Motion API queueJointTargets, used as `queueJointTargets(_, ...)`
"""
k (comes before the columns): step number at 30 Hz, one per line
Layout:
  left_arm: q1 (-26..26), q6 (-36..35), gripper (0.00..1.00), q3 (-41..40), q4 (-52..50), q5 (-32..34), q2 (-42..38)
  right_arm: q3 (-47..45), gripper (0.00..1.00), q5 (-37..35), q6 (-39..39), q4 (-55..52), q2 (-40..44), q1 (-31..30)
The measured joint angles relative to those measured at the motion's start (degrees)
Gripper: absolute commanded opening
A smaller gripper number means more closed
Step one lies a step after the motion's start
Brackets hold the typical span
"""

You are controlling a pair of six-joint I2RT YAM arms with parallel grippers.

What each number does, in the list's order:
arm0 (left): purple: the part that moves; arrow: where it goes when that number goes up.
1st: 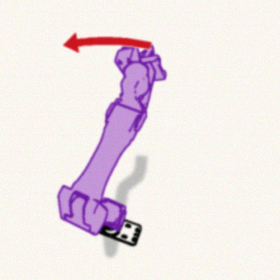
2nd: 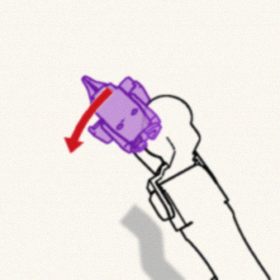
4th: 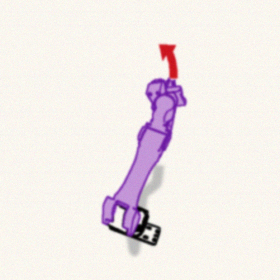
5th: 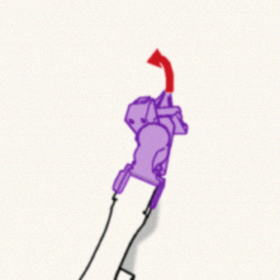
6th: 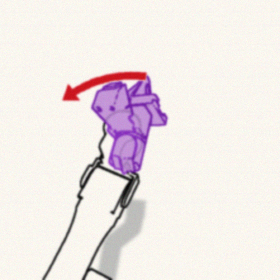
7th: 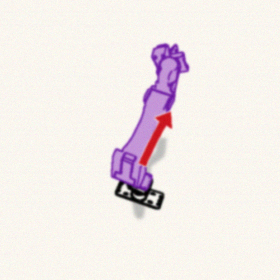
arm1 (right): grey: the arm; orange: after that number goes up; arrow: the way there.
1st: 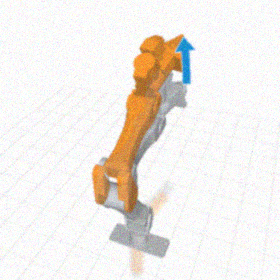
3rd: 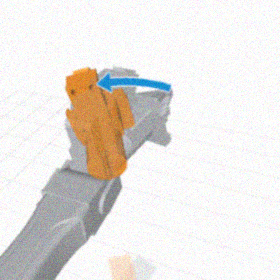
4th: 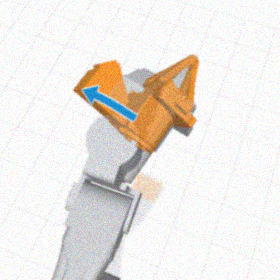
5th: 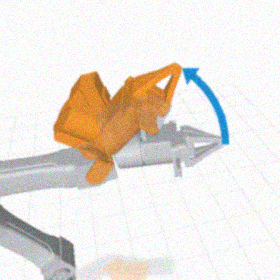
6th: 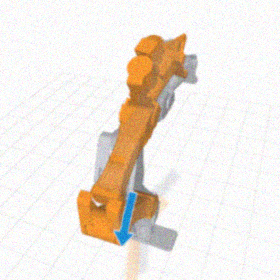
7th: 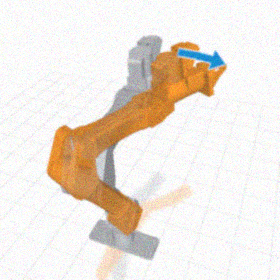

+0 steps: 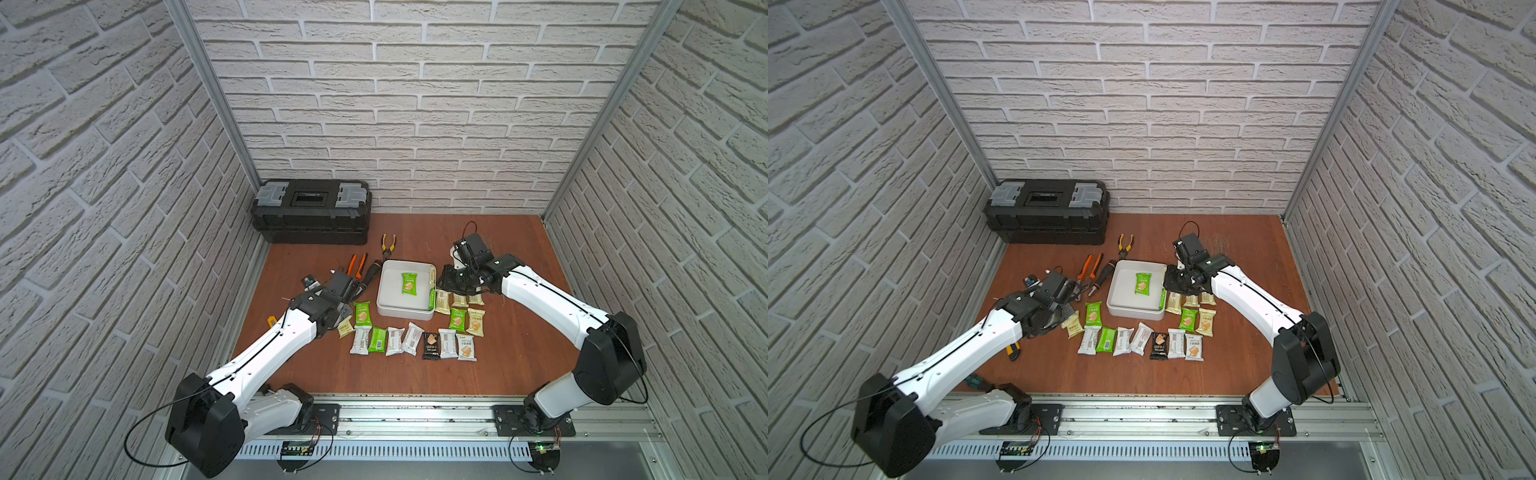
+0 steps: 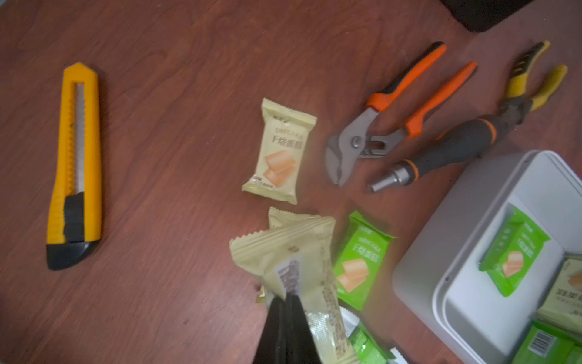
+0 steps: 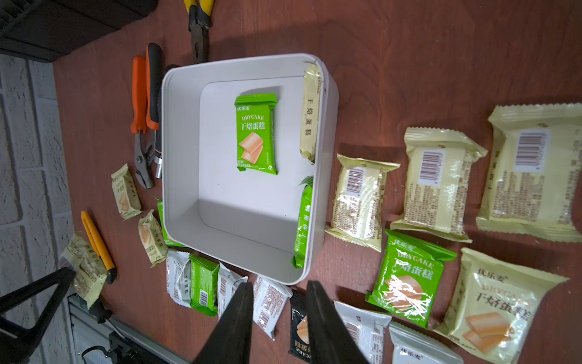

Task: Take the cookies out of the storage box
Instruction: Place the cookie at the center of the board.

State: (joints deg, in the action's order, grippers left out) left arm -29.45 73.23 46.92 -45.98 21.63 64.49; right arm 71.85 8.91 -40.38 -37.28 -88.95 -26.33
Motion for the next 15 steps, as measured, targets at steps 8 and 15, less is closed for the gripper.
queueJointTargets(8, 4.85, 7.15, 0.0, -9.44, -0.57, -2.89, -3.87, 2.27, 0.33, 0.57, 0.04, 0.28, -1.95, -0.13)
queueJointTargets(15, 8.13, 7.78, 0.0, -13.14, 4.74, -7.93, 0.09, 2.27, 0.33, 1.11, 0.04, 0.35, -2.51, -0.52)
